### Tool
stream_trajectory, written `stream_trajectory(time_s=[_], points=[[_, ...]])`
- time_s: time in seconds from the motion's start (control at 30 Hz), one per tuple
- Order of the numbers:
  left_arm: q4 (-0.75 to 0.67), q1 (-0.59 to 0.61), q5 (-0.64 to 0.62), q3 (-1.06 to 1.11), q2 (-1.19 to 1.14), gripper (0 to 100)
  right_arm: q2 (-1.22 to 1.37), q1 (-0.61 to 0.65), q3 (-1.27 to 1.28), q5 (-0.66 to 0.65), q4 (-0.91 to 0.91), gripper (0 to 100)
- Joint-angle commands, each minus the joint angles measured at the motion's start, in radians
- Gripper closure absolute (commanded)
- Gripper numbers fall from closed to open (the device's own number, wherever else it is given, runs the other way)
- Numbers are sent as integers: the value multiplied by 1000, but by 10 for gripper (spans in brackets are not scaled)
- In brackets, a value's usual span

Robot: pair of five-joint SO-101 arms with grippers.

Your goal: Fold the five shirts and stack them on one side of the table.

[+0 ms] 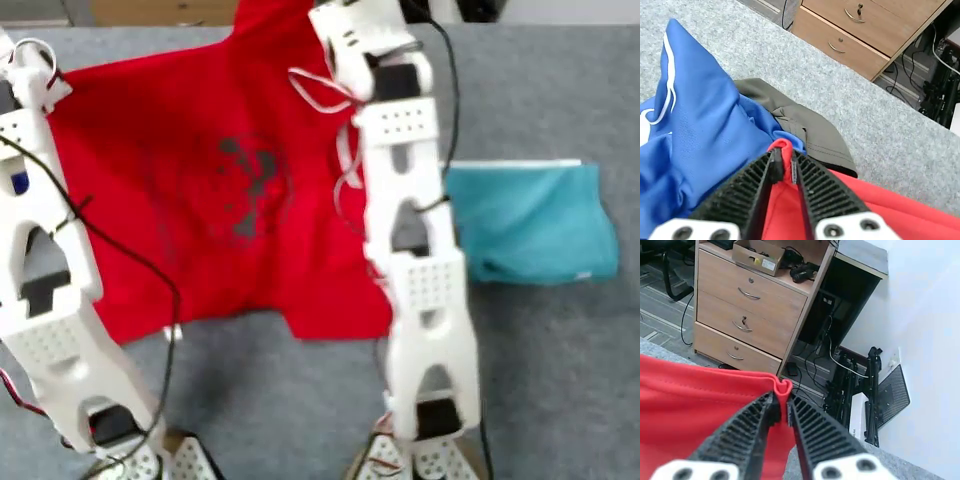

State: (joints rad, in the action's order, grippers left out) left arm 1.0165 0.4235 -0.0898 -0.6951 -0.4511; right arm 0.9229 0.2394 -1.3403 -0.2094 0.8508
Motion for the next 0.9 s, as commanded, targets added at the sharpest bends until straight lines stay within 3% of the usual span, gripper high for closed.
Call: stream_trajectory(time_s=[0.0,0.2,0.37,0.63,0.77,0.87], points=[[23,20,12,-60,15,981,8,-30,-111,11,51,996],[149,-11,41,-61,15,981,8,-28,-217,-11,239,995],[270,-40,48,-66,15,981,8,-16,-325,-143,559,996],[434,-31,44,-54,58,981,-58,-16,-326,-141,806,996],[445,-44,44,97,168,980,-96,-13,-328,-140,904,996],[368,-49,48,350,298,980,-137,-19,-328,-114,937,996]])
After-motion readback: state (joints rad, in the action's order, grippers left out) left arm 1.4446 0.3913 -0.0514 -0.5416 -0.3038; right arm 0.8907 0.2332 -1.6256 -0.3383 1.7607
